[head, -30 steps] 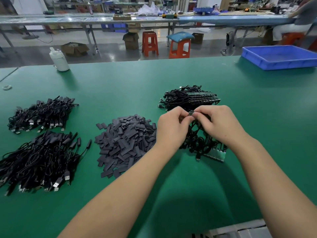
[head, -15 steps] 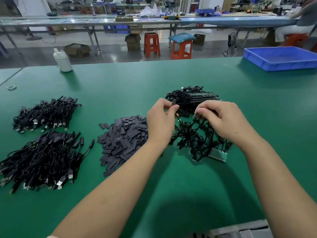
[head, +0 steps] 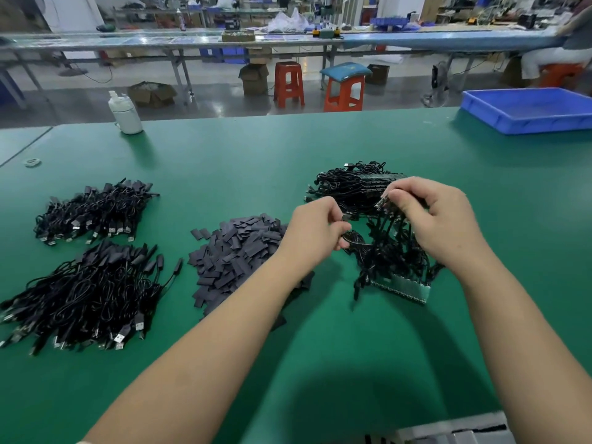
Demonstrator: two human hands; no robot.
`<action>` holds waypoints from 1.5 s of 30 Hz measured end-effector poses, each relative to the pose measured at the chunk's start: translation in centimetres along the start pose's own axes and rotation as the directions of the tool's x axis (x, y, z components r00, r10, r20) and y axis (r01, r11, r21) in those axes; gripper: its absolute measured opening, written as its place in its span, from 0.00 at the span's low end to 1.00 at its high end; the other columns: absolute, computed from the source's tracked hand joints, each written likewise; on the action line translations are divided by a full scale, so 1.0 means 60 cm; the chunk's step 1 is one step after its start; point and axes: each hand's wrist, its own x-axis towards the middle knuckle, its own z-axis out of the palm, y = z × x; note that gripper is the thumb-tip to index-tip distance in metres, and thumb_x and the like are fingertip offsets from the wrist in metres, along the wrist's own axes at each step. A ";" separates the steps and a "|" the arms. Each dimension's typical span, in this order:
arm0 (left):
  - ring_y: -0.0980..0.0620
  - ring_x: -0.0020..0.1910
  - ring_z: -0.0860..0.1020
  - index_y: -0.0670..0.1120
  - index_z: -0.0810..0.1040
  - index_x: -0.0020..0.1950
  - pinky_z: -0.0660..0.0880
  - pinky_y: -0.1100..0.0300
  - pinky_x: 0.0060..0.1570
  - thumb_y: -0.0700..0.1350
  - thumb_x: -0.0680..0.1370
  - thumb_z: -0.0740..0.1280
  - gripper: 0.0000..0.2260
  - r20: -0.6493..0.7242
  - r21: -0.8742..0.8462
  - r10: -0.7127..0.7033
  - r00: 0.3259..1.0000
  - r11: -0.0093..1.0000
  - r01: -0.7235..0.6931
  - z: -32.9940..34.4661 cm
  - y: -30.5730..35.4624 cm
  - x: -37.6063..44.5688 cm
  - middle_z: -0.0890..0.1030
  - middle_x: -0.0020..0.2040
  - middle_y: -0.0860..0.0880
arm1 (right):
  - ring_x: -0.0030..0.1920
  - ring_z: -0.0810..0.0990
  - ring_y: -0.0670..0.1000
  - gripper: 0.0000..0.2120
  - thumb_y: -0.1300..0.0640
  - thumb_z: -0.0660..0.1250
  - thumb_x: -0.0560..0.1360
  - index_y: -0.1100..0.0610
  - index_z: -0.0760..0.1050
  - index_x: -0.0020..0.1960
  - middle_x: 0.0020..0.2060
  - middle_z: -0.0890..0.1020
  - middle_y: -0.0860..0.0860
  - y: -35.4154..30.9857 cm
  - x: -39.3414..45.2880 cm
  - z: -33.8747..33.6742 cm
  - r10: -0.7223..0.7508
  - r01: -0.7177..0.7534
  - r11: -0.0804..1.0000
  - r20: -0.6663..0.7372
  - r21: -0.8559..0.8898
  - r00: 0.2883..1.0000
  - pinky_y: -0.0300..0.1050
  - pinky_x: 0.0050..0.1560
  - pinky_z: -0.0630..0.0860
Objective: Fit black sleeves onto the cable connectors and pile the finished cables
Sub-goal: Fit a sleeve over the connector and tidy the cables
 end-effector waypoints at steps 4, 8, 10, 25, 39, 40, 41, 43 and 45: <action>0.43 0.38 0.85 0.40 0.72 0.43 0.83 0.48 0.44 0.35 0.77 0.69 0.07 0.201 -0.161 -0.089 0.975 0.979 0.123 0.001 -0.011 -0.005 0.80 0.32 0.42 | 0.40 0.78 0.45 0.08 0.57 0.66 0.80 0.45 0.79 0.46 0.38 0.82 0.38 -0.007 0.004 -0.004 0.033 -0.017 0.995 -0.168 0.097 0.985 0.34 0.42 0.71; 0.42 0.38 0.85 0.40 0.70 0.43 0.83 0.47 0.42 0.34 0.78 0.69 0.08 0.242 -0.190 -0.139 0.960 0.964 0.187 0.007 -0.014 -0.007 0.79 0.29 0.45 | 0.40 0.77 0.35 0.10 0.58 0.65 0.81 0.44 0.79 0.46 0.37 0.81 0.31 -0.018 0.003 -0.004 0.013 0.033 0.973 -0.195 0.230 0.981 0.29 0.45 0.71; 0.44 0.37 0.85 0.40 0.70 0.43 0.84 0.51 0.40 0.34 0.78 0.68 0.08 0.198 -0.289 -0.160 0.967 0.933 0.213 0.011 -0.015 -0.004 0.78 0.29 0.46 | 0.40 0.77 0.35 0.11 0.58 0.65 0.81 0.42 0.78 0.46 0.38 0.81 0.32 -0.024 0.003 -0.002 -0.020 0.061 0.968 -0.165 0.244 0.986 0.30 0.45 0.72; 0.46 0.41 0.86 0.40 0.72 0.46 0.81 0.61 0.38 0.38 0.79 0.68 0.05 -0.109 -0.498 -0.179 0.978 0.861 0.102 0.001 -0.064 -0.014 0.75 0.49 0.41 | 0.40 0.77 0.43 0.10 0.57 0.65 0.81 0.48 0.83 0.45 0.38 0.82 0.42 0.011 0.048 -0.031 0.297 -0.173 0.786 -0.116 0.594 0.948 0.46 0.45 0.78; 0.55 0.34 0.74 0.45 0.78 0.43 0.74 0.62 0.38 0.44 0.74 0.74 0.06 -0.040 -0.207 -0.038 0.998 0.978 0.029 -0.021 -0.092 -0.047 0.79 0.36 0.52 | 0.58 0.75 0.56 0.12 0.51 0.60 0.83 0.49 0.80 0.61 0.53 0.82 0.51 0.168 0.015 0.161 0.186 0.161 0.822 0.524 -0.546 0.831 0.51 0.58 0.74; 0.52 0.34 0.77 0.44 0.77 0.44 0.77 0.57 0.39 0.42 0.75 0.73 0.06 -0.016 -0.231 -0.051 0.999 0.972 0.046 -0.024 -0.091 -0.049 0.79 0.36 0.51 | 0.61 0.73 0.56 0.13 0.51 0.61 0.83 0.49 0.78 0.65 0.57 0.80 0.52 0.176 0.013 0.170 0.167 0.233 0.758 0.526 -0.609 0.834 0.51 0.61 0.71; 0.50 0.35 0.80 0.44 0.77 0.45 0.79 0.53 0.40 0.40 0.76 0.73 0.05 0.005 -0.260 -0.062 0.998 0.964 0.061 -0.027 -0.091 -0.049 0.79 0.36 0.49 | 0.65 0.71 0.57 0.16 0.51 0.62 0.82 0.50 0.76 0.68 0.62 0.78 0.52 0.180 0.011 0.178 0.144 0.275 0.708 0.514 -0.651 0.845 0.51 0.65 0.68; 0.47 0.36 0.83 0.42 0.76 0.46 0.82 0.52 0.39 0.37 0.77 0.71 0.05 0.030 -0.348 -0.079 0.996 0.934 0.085 -0.032 -0.092 -0.048 0.79 0.37 0.46 | 0.70 0.69 0.56 0.18 0.53 0.63 0.81 0.54 0.74 0.70 0.66 0.77 0.53 0.171 0.006 0.197 0.070 0.240 0.748 0.433 -0.619 0.898 0.51 0.70 0.65; 0.44 0.37 0.84 0.40 0.75 0.46 0.82 0.53 0.39 0.35 0.77 0.70 0.04 0.017 -0.436 -0.110 0.994 0.894 0.106 -0.037 -0.098 -0.043 0.80 0.36 0.44 | 0.65 0.76 0.53 0.17 0.50 0.59 0.83 0.55 0.78 0.66 0.61 0.82 0.52 0.129 -0.001 0.211 0.133 -0.042 0.955 0.295 -0.295 0.946 0.49 0.67 0.69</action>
